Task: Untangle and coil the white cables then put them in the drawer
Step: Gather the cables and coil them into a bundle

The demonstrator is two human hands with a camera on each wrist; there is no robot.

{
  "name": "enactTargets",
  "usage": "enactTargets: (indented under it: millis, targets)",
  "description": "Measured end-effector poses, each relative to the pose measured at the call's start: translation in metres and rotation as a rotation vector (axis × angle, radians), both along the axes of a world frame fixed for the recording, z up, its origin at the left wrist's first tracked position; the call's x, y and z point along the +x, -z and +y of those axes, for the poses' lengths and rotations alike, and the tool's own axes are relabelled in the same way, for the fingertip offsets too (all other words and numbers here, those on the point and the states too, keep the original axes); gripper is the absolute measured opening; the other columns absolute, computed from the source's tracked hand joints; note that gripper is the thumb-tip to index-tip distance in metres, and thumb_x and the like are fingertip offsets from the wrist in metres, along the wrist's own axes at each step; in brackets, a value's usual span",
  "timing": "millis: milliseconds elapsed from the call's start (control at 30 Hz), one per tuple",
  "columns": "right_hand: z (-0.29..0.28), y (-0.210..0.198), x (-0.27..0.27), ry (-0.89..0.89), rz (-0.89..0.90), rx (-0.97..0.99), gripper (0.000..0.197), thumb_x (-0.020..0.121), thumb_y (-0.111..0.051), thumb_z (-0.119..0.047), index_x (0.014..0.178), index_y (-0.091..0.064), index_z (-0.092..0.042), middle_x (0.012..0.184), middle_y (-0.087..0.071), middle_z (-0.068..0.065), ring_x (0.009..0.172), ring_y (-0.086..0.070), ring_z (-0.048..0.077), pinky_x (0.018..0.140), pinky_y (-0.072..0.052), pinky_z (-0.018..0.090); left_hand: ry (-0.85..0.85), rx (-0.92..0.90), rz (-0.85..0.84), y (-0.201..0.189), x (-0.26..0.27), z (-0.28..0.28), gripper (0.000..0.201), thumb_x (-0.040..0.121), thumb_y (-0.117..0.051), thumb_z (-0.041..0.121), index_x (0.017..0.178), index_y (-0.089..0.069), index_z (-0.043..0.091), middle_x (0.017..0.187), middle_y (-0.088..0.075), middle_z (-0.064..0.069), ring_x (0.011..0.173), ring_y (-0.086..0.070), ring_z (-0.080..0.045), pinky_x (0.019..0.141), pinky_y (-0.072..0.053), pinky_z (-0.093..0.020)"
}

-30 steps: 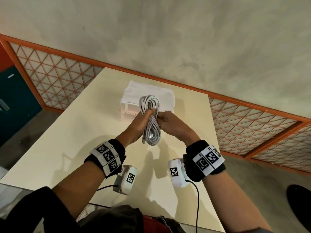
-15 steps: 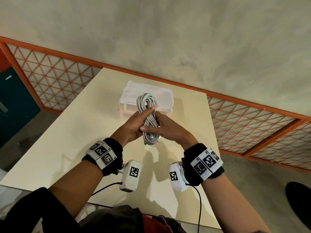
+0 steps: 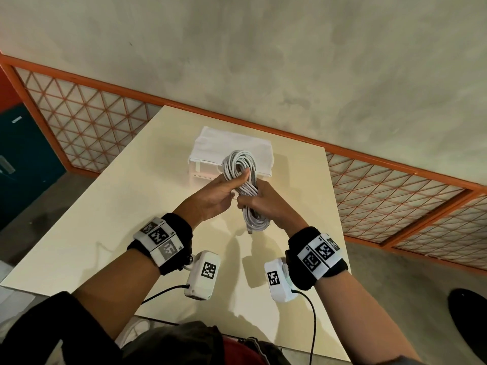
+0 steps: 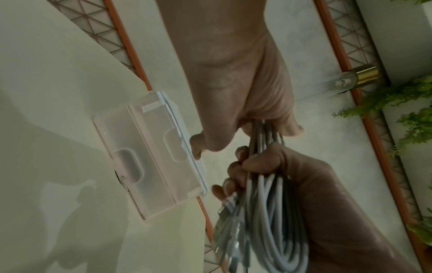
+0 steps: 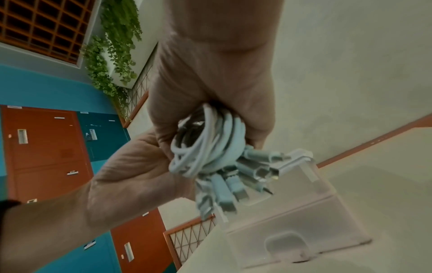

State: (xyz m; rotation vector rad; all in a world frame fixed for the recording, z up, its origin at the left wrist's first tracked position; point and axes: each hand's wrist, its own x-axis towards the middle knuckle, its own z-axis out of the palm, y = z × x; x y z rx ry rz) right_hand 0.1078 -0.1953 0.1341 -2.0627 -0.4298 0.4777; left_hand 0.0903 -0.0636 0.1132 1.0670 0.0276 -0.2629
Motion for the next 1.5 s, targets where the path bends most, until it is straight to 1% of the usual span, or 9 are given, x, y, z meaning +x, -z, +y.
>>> enactTargets:
  millis: [200,300,400,500,733,867,1067,1300,1500]
  targets:
    - [0.008,0.011,-0.005,-0.073,-0.051,-0.069,0.016,0.063,-0.056,-0.019,0.078,-0.049,-0.015,0.069,-0.055,0.007,0.068,-0.056,0.024,0.072,-0.052,0.048,-0.189,-0.338,-0.053,-0.007,0.011,0.005,0.029,0.076,-0.065,0.009,0.104,-0.060,0.016,0.111,-0.069,-0.006,0.107,-0.065,-0.020,0.096,-0.048,-0.036]
    - [0.012,0.014,-0.006,-0.073,-0.083,-0.130,0.023,0.061,-0.054,-0.026,0.080,-0.046,-0.016,0.069,-0.053,0.002,0.068,-0.054,0.023,0.068,-0.048,0.042,-0.254,-0.285,-0.022,-0.009,0.011,0.001,0.004,0.079,-0.065,0.011,0.081,-0.063,0.014,0.082,-0.072,-0.005,0.086,-0.071,-0.019,0.097,-0.045,-0.040]
    - [0.015,0.019,-0.007,-0.084,-0.123,-0.182,0.031,0.064,-0.057,-0.031,0.088,-0.046,-0.016,0.069,-0.050,-0.003,0.067,-0.052,0.023,0.059,-0.038,0.031,-0.374,-0.410,0.079,-0.010,0.016,-0.002,0.029,0.091,-0.058,0.020,0.064,-0.051,0.013,0.051,-0.052,0.001,0.051,-0.057,-0.012,0.075,-0.053,-0.028]
    - [0.016,0.022,-0.008,-0.085,-0.117,-0.165,0.030,0.065,-0.069,-0.026,0.084,-0.055,-0.007,0.071,-0.060,0.006,0.069,-0.060,0.031,0.063,-0.046,0.038,-0.448,-0.410,0.157,-0.011,0.018,-0.003,0.043,0.092,-0.056,0.037,0.057,-0.039,0.017,0.040,-0.039,0.007,0.036,-0.042,-0.007,0.045,-0.042,-0.018]
    - [-0.005,0.016,-0.005,-0.355,0.340,0.107,0.015,0.078,-0.071,-0.010,0.090,-0.069,0.000,0.096,-0.073,0.019,0.092,-0.067,0.027,0.097,-0.049,0.043,-0.242,-0.348,0.070,-0.010,0.021,-0.001,0.052,0.067,-0.067,0.054,0.037,-0.040,0.022,0.031,-0.030,0.010,0.026,-0.028,-0.003,0.032,-0.029,-0.014]
    - [-0.011,0.020,-0.006,-0.412,0.538,0.219,0.015,0.080,-0.059,-0.004,0.094,-0.063,-0.007,0.086,-0.075,0.002,0.086,-0.070,0.016,0.083,-0.053,0.026,-0.097,-0.357,-0.025,-0.013,0.019,-0.003,0.051,0.045,-0.082,0.055,0.040,-0.043,0.021,0.030,-0.032,0.010,0.024,-0.031,-0.003,0.030,-0.031,-0.014]
    - [-0.005,0.022,-0.010,-0.279,0.453,0.173,0.021,0.079,-0.069,-0.013,0.064,-0.054,-0.013,0.054,-0.058,-0.003,0.051,-0.052,0.013,0.055,-0.047,0.027,-0.141,-0.354,0.071,-0.014,0.021,-0.006,0.064,0.094,-0.038,0.048,0.036,-0.041,0.021,0.028,-0.029,0.009,0.022,-0.028,-0.004,0.030,-0.026,-0.012]
    - [0.008,0.029,-0.015,0.040,0.144,-0.002,0.032,0.079,-0.068,-0.012,0.058,-0.044,-0.013,0.048,-0.048,0.000,0.037,-0.041,0.009,0.049,-0.037,0.021,-0.244,-0.326,0.218,-0.011,0.030,-0.005,0.053,0.095,-0.050,0.033,0.045,-0.038,0.019,0.030,-0.028,0.009,0.023,-0.027,-0.004,0.030,-0.026,-0.012]
    - [-0.006,0.019,-0.015,-0.113,0.189,-0.057,0.038,0.083,-0.070,-0.030,0.057,-0.050,-0.011,0.047,-0.053,-0.003,0.037,-0.045,0.009,0.041,-0.036,0.017,-0.157,-0.401,0.214,-0.001,0.027,-0.006,0.059,0.095,-0.049,0.035,0.038,-0.040,0.020,0.033,-0.030,0.009,0.028,-0.031,-0.004,0.037,-0.029,-0.013]
